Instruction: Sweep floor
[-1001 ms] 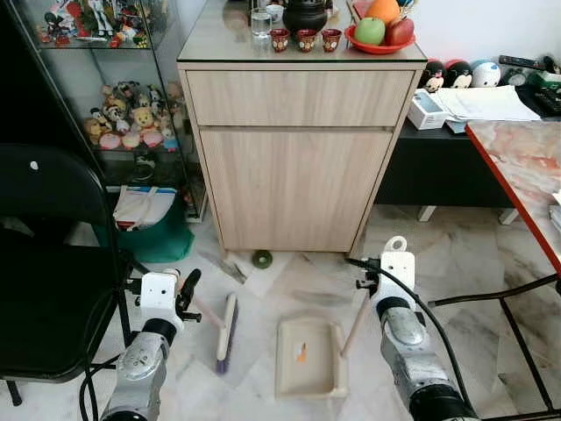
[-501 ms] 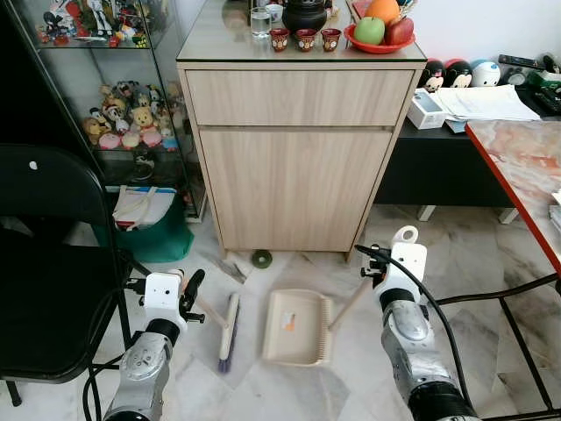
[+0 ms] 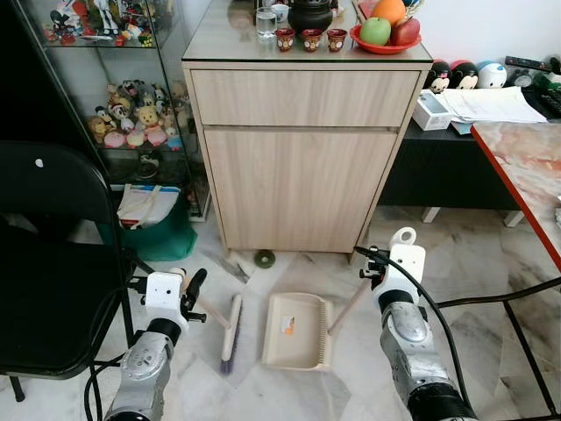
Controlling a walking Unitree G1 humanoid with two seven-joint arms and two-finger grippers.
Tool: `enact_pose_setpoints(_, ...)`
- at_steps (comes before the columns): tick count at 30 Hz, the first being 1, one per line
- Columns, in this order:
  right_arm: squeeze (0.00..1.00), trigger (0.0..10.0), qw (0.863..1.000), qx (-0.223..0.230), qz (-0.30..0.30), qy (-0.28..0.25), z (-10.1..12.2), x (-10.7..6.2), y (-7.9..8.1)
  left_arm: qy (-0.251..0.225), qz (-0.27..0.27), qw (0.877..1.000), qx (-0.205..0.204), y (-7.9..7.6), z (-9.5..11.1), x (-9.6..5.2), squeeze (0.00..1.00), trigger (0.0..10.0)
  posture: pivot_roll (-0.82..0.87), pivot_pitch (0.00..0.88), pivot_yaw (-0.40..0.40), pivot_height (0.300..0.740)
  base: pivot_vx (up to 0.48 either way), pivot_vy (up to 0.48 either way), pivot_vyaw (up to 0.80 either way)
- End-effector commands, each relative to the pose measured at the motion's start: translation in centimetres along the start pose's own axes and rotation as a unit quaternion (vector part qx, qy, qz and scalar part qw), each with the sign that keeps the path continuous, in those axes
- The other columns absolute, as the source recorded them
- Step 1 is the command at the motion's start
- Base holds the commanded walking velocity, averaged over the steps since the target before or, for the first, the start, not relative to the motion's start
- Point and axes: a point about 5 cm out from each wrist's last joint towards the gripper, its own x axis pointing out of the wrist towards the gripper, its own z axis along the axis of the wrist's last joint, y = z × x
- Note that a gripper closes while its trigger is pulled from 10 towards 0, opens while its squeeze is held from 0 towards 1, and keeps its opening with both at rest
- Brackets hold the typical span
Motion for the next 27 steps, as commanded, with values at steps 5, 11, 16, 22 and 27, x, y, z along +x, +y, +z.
enact_pose_setpoints(5,0.0,10.0,1.0,-0.002,0.006,-0.014,0.52,0.0,0.02,-0.008,-0.002,1.0,-0.007,-0.24,0.25,-0.05,0.0,10.0,-0.02,0.064,-0.007,0.74,0.0,0.0,0.0)
enact_pose_setpoints(11,0.0,10.0,1.0,0.0,0.006,-0.013,0.57,0.01,0.06,-0.01,-0.001,1.0,-0.01,-0.22,0.32,-0.14,0.0,10.0,-0.02,0.077,-0.006,0.74,0.0,0.0,0.0)
enact_pose_setpoints(16,0.0,10.0,1.0,-0.001,0.009,-0.011,0.48,-0.04,0.08,-0.013,0.0,1.0,-0.015,-0.34,0.41,-0.08,0.0,10.0,-0.02,0.089,-0.008,0.74,0.0,0.0,0.0)
enact_pose_setpoints(22,0.0,10.0,1.0,0.0,0.011,-0.013,0.65,0.08,0.25,-0.015,0.0,1.0,-0.016,-0.19,0.63,0.07,0.0,10.0,-0.01,0.101,-0.007,0.74,-0.267,0.0,0.0)
enact_pose_setpoints(27,0.0,10.0,1.0,-0.001,0.01,-0.012,0.69,0.14,0.21,-0.016,0.001,1.0,-0.017,-0.24,0.68,0.13,0.0,10.0,-0.01,0.107,-0.006,0.74,-0.297,0.0,0.0)
